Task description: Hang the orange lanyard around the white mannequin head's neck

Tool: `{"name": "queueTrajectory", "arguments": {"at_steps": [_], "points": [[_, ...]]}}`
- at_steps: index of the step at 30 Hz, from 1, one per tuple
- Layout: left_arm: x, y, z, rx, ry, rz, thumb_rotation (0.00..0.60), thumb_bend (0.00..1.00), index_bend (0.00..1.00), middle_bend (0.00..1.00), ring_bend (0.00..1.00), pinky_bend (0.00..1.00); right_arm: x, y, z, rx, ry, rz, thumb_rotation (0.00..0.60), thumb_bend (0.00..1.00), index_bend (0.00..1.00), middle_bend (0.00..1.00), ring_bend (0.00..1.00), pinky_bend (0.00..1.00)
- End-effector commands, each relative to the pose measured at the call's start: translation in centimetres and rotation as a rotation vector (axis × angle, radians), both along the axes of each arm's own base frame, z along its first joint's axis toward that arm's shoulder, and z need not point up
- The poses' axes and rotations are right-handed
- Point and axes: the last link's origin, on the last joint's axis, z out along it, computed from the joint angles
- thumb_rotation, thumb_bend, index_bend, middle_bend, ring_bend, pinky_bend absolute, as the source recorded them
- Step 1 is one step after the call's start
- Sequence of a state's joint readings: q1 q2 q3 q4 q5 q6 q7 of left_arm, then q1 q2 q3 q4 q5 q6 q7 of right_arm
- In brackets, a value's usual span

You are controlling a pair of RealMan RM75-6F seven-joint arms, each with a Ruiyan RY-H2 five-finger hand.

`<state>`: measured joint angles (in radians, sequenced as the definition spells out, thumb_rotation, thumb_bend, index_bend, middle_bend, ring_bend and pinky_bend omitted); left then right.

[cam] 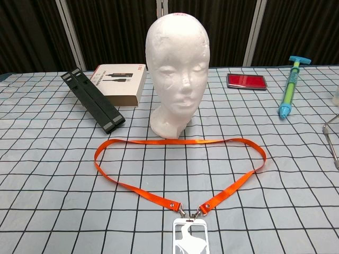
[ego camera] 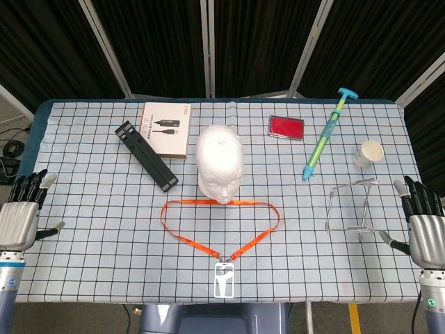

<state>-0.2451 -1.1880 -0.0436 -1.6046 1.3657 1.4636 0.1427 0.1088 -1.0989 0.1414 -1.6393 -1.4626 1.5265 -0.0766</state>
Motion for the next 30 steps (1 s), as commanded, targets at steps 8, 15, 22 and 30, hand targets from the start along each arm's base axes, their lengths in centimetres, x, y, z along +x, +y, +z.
{"name": "queueTrajectory", "arguments": {"at_steps": [8, 15, 22, 30], "points": [[0.2, 0.1, 0.3, 0.002, 0.002, -0.008, 0.600, 0.00, 0.00, 0.00, 0.00, 0.00, 0.5, -0.6, -1.2, 0.066, 0.004, 0.012, 0.600, 0.00, 0.10, 0.00, 0.00, 0.00], [0.8, 0.0, 0.1, -0.002, 0.018, -0.026, 0.600, 0.00, 0.00, 0.00, 0.00, 0.00, 4.3, -6.1, -3.5, 0.276, 0.021, 0.103, 0.600, 0.00, 0.21, 0.00, 0.00, 0.00], [0.6, 0.5, -0.2, -0.004, 0.034, -0.016, 0.600, 0.00, 0.00, 0.00, 0.00, 0.00, 8.3, -12.1, -8.1, 0.523, -0.027, 0.097, 0.600, 0.14, 0.35, 0.00, 0.00, 0.00], [0.1, 1.1, -0.5, -0.023, 0.045, -0.002, 0.600, 0.00, 0.00, 0.00, 0.00, 0.00, 10.2, -15.6, -14.2, 0.635, -0.130, 0.026, 0.600, 0.24, 0.43, 0.00, 0.00, 0.00]]}}
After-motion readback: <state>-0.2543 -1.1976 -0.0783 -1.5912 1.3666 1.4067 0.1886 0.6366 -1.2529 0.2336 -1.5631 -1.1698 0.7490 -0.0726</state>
